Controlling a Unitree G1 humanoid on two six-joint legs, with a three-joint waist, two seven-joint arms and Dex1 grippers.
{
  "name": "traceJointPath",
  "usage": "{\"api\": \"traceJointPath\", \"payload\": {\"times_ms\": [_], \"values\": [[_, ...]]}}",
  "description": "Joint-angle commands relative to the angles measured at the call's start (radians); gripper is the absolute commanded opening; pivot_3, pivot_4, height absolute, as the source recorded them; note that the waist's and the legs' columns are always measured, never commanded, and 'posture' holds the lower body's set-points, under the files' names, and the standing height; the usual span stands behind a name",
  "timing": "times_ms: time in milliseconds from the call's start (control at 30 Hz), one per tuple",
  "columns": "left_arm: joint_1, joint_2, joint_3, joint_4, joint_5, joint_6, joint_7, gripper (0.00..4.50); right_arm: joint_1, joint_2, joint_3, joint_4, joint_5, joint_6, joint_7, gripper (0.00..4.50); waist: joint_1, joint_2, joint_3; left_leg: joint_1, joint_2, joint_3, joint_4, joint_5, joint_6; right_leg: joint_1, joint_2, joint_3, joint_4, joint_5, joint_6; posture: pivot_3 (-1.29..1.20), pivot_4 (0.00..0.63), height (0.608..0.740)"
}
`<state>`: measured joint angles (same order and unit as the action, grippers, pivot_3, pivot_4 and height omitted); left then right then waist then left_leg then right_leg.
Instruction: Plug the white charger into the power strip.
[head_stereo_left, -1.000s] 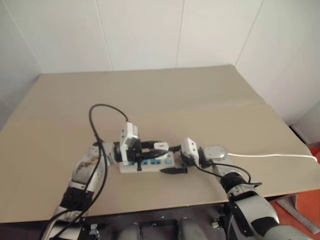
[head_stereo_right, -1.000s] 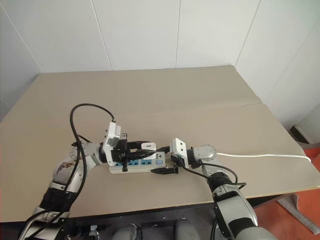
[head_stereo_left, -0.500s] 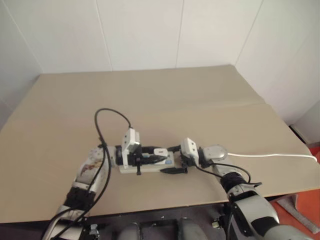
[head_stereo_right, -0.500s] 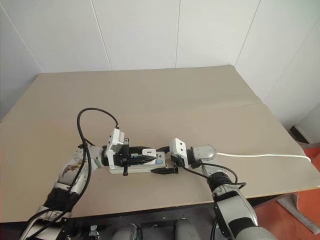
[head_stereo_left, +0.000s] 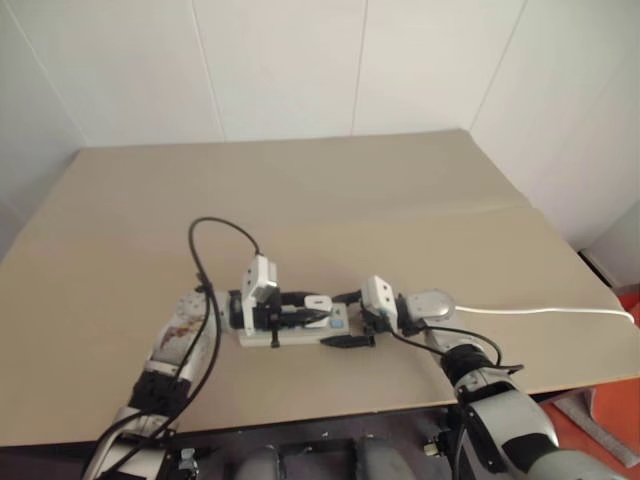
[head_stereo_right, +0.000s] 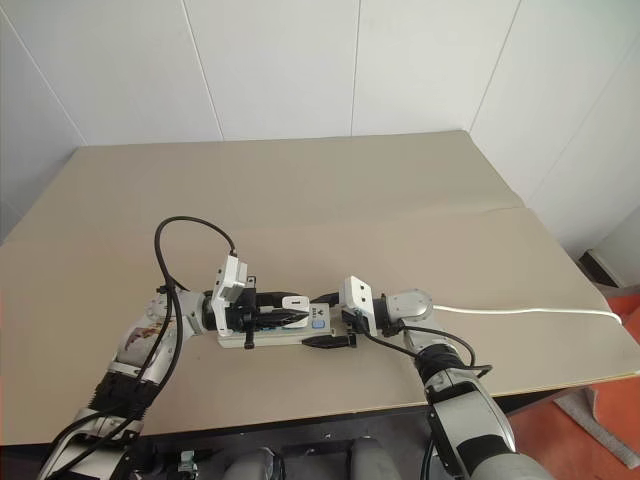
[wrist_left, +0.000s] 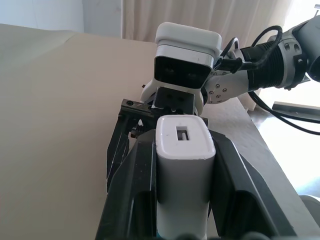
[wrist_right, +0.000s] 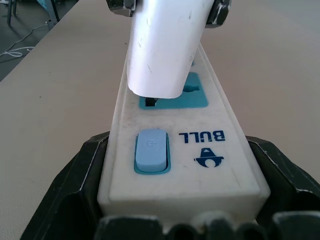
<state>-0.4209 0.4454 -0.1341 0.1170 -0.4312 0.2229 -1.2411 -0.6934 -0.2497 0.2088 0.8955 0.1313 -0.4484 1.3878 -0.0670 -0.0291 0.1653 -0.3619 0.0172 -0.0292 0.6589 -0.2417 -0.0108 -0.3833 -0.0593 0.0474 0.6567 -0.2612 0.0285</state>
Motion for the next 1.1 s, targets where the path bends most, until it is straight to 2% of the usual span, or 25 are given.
{"api": "traceJointPath", "payload": {"times_ms": [33, 700, 1100], "values": [[-0.026, 0.008, 0.017, 0.006, 0.002, -0.018, -0.01, 1.01, 0.036, -0.021, 0.056, 0.055, -0.09, 0.027, -0.008, 3.44, 0.0, 0.0, 0.0, 0.0, 0.0, 0.0, 0.0, 0.0, 0.0, 0.0, 0.0, 0.0, 0.0, 0.0, 0.0, 0.0, 0.15, 0.74], [-0.044, 0.024, 0.023, 0.053, 0.004, -0.032, -0.042, 1.01, 0.038, -0.021, 0.061, 0.051, -0.091, 0.03, -0.011, 3.44, -0.001, 0.0, 0.0, 0.0, 0.0, 0.0, 0.0, 0.0, 0.0, 0.0, 0.0, 0.0, 0.0, 0.0, 0.0, 0.0, 0.15, 0.74], [-0.061, 0.041, 0.01, 0.153, 0.052, -0.104, -0.099, 1.01, 0.043, -0.023, 0.067, 0.044, -0.087, 0.036, -0.015, 3.44, -0.003, 0.0, 0.0, 0.0, 0.001, 0.0, -0.001, 0.0, 0.0, -0.001, 0.001, 0.0, -0.001, 0.0, 0.0, 0.0, 0.15, 0.74]]}}
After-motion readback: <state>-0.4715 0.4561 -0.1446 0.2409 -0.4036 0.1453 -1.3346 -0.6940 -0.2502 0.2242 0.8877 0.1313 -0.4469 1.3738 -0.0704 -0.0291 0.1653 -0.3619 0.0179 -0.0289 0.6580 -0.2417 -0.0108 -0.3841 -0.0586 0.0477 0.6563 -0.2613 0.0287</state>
